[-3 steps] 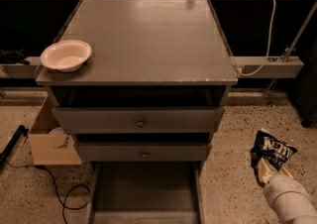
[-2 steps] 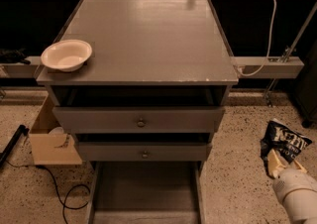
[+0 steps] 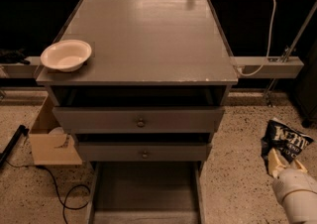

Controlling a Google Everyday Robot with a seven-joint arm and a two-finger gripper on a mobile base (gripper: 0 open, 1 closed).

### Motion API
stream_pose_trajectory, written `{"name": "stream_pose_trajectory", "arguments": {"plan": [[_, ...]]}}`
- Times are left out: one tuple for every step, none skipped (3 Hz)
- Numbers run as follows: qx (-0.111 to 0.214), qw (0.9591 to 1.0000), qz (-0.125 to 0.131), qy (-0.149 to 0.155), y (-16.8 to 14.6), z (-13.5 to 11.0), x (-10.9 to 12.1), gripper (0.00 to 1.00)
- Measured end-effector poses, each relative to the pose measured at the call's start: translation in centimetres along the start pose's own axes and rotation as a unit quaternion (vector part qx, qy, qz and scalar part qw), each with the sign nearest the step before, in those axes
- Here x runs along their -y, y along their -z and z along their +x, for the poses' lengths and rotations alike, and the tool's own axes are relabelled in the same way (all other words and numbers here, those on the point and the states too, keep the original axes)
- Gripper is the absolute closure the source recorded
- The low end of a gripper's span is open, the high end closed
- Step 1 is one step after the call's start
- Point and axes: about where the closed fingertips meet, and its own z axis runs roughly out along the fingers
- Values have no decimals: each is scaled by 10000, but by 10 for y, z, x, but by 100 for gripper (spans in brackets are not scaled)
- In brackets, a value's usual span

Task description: Pick blue chip bag from bottom drawer and place on counter

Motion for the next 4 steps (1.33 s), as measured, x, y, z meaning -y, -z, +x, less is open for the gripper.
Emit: {"name": "stream_pose_trajectory", "arguments": {"plan": [[362, 9990, -101, 227, 7, -23, -17, 100], [907, 9944, -319, 448, 17, -69, -48, 100], [1555, 9825, -728, 716, 37, -121, -100, 100], [1557, 9825, -731, 716, 37, -121, -100, 100]]}}
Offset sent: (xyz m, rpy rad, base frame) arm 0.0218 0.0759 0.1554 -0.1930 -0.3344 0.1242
